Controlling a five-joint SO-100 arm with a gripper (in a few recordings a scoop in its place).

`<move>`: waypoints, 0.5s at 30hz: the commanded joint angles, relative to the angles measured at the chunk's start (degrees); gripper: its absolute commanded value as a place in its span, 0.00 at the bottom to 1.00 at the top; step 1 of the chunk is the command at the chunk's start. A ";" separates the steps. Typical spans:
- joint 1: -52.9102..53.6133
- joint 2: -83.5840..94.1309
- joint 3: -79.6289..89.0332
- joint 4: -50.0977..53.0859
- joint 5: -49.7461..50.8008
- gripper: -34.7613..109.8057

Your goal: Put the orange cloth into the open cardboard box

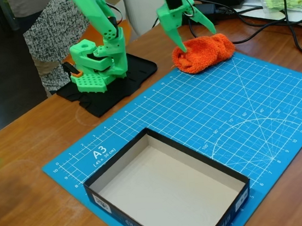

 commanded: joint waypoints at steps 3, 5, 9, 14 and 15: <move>-0.70 -4.48 -2.46 -0.88 0.70 0.54; -0.44 -6.24 -2.55 -1.32 0.79 0.54; 0.44 -10.72 -2.72 -3.08 1.05 0.55; 1.05 -16.61 -2.72 -5.71 1.32 0.55; 1.14 -17.67 -2.90 -6.06 1.41 0.55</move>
